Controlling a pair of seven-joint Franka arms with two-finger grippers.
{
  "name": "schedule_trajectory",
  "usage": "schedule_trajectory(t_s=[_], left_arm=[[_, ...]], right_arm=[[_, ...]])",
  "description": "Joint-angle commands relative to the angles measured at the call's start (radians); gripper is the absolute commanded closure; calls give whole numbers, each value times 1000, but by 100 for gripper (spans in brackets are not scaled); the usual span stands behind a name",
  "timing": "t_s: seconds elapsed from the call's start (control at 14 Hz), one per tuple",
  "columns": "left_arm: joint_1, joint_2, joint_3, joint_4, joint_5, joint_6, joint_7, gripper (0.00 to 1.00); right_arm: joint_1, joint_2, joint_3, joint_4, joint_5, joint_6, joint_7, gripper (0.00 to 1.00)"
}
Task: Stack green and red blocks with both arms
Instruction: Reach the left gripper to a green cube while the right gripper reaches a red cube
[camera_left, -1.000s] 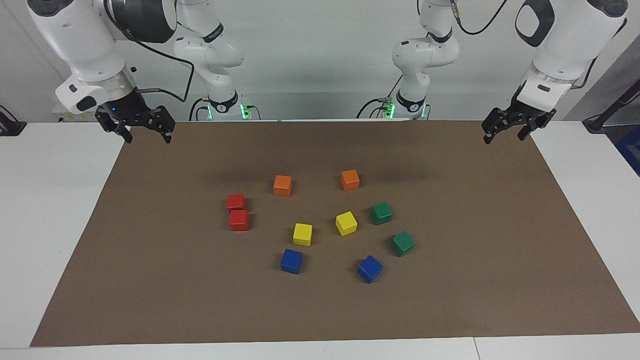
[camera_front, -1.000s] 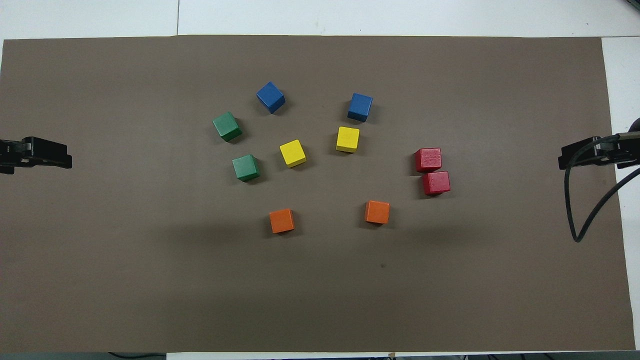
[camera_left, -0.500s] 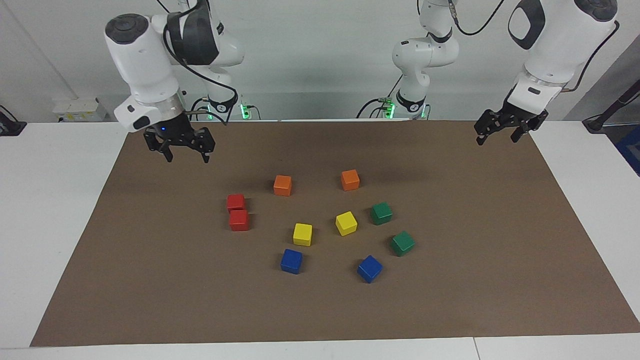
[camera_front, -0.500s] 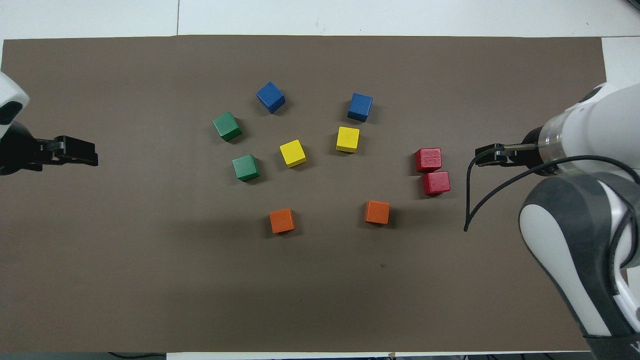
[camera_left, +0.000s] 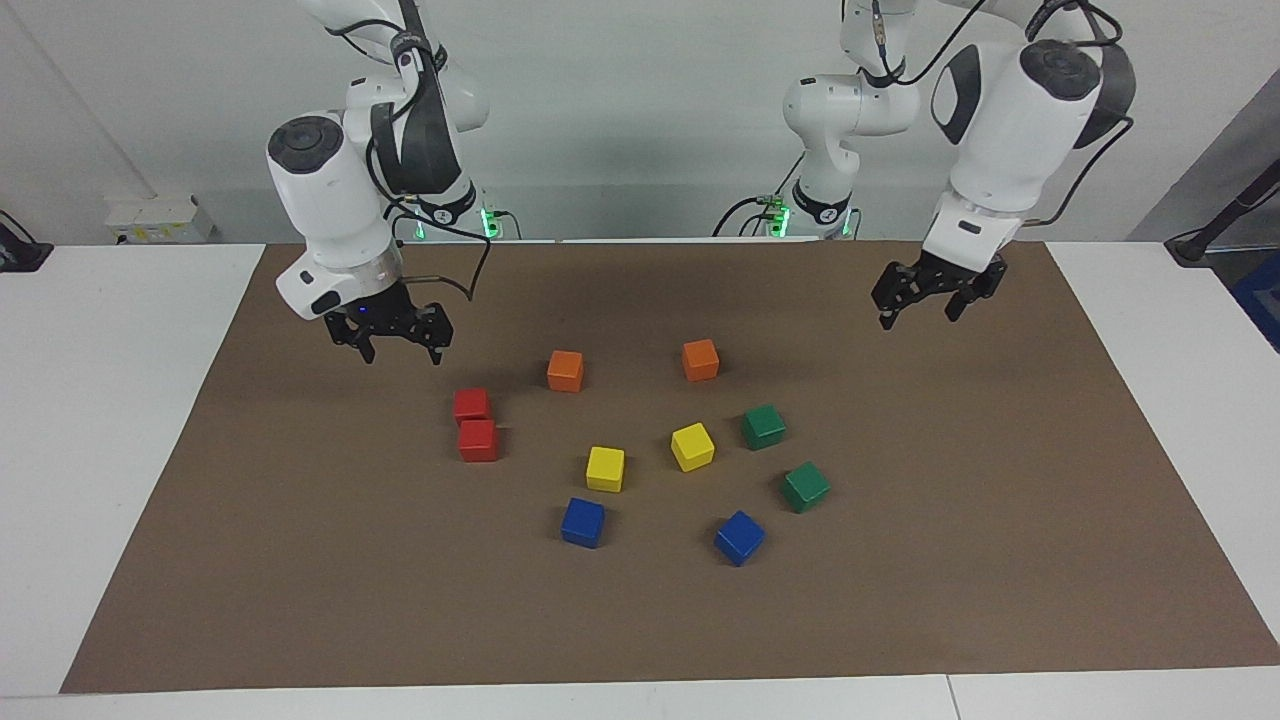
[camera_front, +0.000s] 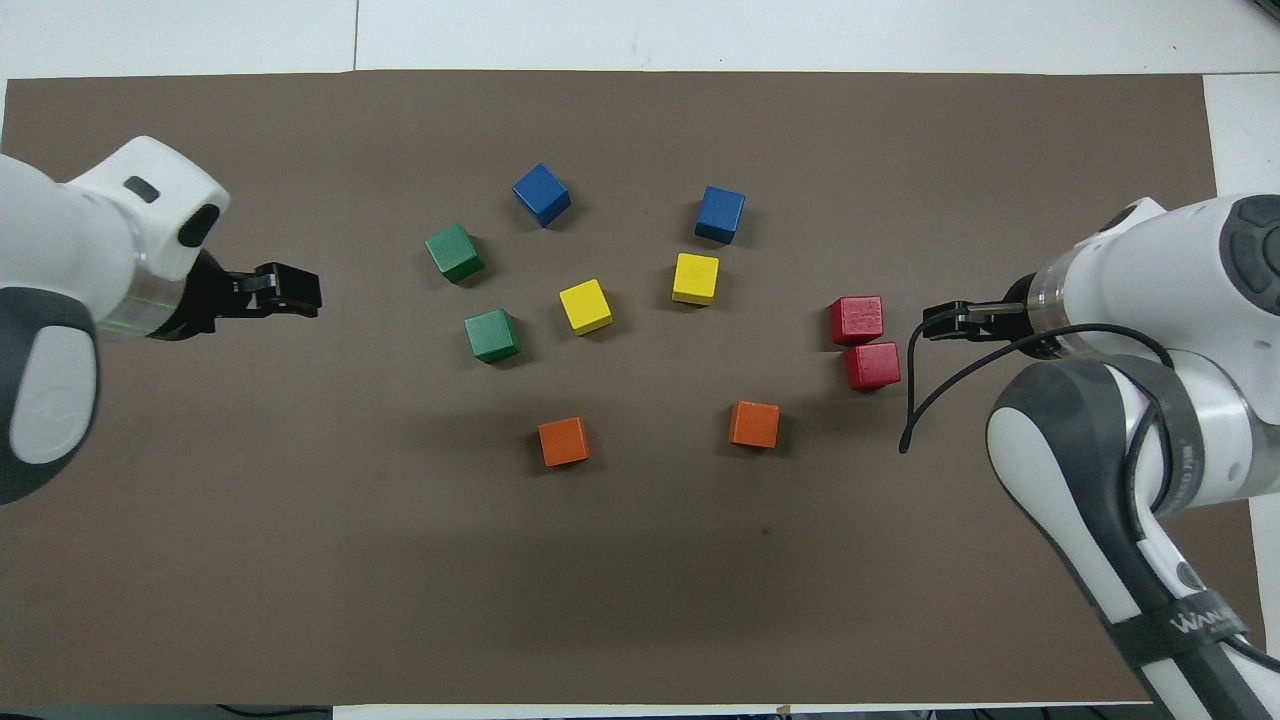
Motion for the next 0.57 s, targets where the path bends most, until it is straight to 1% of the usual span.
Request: schedule_trajectory(t_s=[0.0, 0.14, 0.29, 0.36, 0.5], left_arm=[[-35, 95, 16, 11, -11, 100, -74, 0], [-76, 164, 18, 12, -7, 186, -149, 0], [-87, 208, 18, 24, -1, 209, -154, 0], [-108, 240, 18, 38, -1, 219, -159, 0], [-124, 279, 18, 40, 2, 266, -185, 0]], right_arm=[[36, 35, 0, -16, 4, 80, 60, 0], [37, 59, 0, -16, 4, 98, 62, 0], [40, 70, 0, -18, 4, 100, 63, 0], [40, 81, -1, -22, 4, 111, 60, 0], [40, 87, 0, -51, 4, 178, 59, 0]])
